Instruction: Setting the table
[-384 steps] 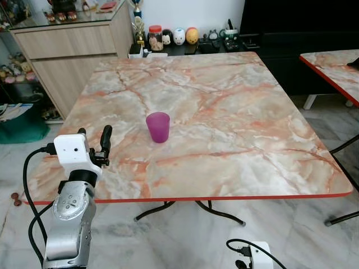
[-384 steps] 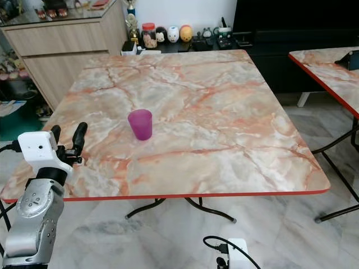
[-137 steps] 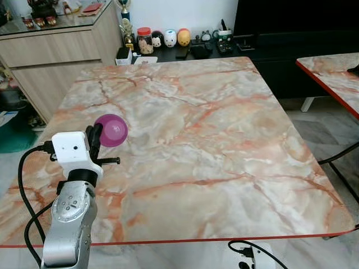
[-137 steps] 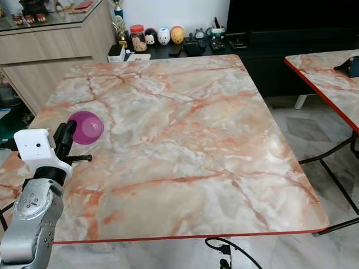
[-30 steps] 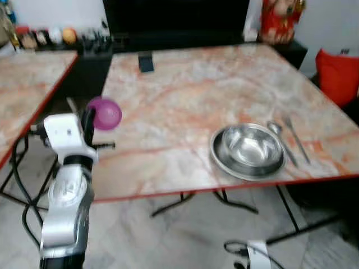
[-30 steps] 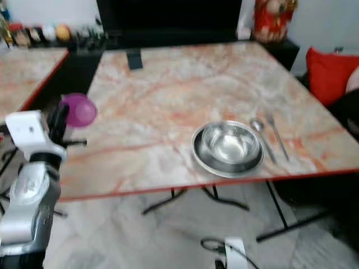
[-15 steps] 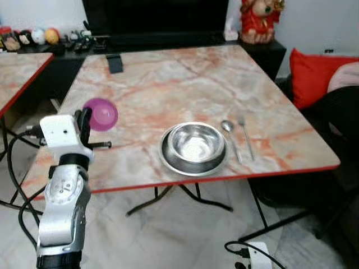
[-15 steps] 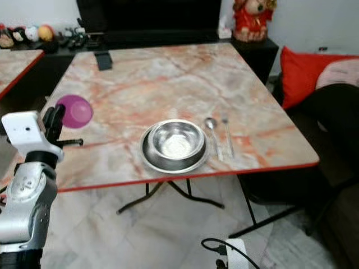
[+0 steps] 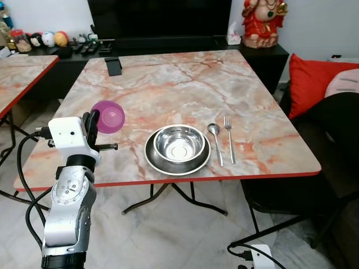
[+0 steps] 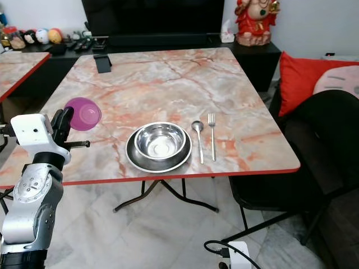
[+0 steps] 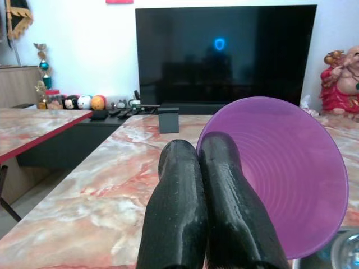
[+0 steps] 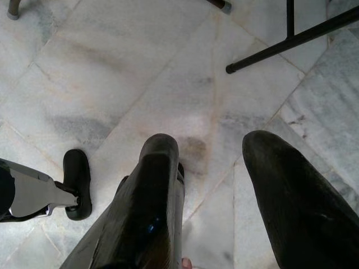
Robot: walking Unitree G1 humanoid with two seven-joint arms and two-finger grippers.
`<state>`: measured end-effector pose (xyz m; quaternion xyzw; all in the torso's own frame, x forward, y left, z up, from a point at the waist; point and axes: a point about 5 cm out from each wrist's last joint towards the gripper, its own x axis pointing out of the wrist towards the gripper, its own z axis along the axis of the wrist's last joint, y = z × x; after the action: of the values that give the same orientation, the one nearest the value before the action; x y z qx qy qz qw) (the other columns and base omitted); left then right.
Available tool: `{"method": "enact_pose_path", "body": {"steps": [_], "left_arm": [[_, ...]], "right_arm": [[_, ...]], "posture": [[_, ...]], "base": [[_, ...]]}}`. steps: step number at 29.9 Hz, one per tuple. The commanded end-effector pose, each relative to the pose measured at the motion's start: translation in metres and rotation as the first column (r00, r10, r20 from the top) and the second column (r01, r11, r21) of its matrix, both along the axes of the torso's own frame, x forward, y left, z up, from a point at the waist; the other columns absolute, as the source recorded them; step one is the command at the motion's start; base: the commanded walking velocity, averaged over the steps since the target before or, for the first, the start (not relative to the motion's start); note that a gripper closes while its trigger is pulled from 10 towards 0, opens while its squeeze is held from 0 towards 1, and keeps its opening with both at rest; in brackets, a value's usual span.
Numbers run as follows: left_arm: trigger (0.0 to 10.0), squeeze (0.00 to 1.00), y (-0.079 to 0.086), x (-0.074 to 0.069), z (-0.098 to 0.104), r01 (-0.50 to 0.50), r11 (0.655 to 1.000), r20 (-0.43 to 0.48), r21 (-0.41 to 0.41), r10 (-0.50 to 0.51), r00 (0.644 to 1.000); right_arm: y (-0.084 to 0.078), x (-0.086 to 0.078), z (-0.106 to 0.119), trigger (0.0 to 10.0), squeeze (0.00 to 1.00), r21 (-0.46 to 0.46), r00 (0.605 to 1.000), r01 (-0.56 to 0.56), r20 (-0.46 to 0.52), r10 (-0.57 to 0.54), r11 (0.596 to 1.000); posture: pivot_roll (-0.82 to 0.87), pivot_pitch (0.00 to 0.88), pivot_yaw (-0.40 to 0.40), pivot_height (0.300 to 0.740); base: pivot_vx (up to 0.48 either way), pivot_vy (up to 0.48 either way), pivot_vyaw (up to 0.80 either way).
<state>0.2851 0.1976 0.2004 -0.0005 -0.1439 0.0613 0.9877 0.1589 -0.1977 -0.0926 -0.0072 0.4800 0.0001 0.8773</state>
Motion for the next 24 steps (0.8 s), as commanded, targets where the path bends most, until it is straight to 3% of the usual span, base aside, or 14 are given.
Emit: {"method": "enact_pose_path", "body": {"steps": [1,6,24], "left_arm": [[10.0,0.00,0.0009,0.0013,0.0041,0.004,1.000,0.008,-0.011,-0.004,1.000],[10.0,0.00,-0.0005,0.0013,0.0017,0.013,1.000,-0.007,-0.019,-0.013,1.000],[10.0,0.00,-0.0024,0.0032,0.0007,0.027,0.999,-0.029,-0.019,-0.028,0.999]], "right_arm": [[0.0005,0.0007,0.0001,10.0,0.00,0.000,1.000,-0.003,-0.002,0.003,1.000],[0.0004,0.0011,0.0003,10.0,0.00,0.000,1.000,-0.002,-0.002,0.002,1.000],[0.0025,0.0016,0.0002,10.0,0.00,0.010,1.000,-0.004,-0.002,0.004,1.000]], "posture": [[-0.04,0.000,0.019,0.707],[-0.04,0.000,0.017,0.707],[-0.04,0.000,0.026,0.707]], "base": [[0.000,0.000,0.00],[0.000,0.000,0.00],[0.294,0.000,0.00]]}}
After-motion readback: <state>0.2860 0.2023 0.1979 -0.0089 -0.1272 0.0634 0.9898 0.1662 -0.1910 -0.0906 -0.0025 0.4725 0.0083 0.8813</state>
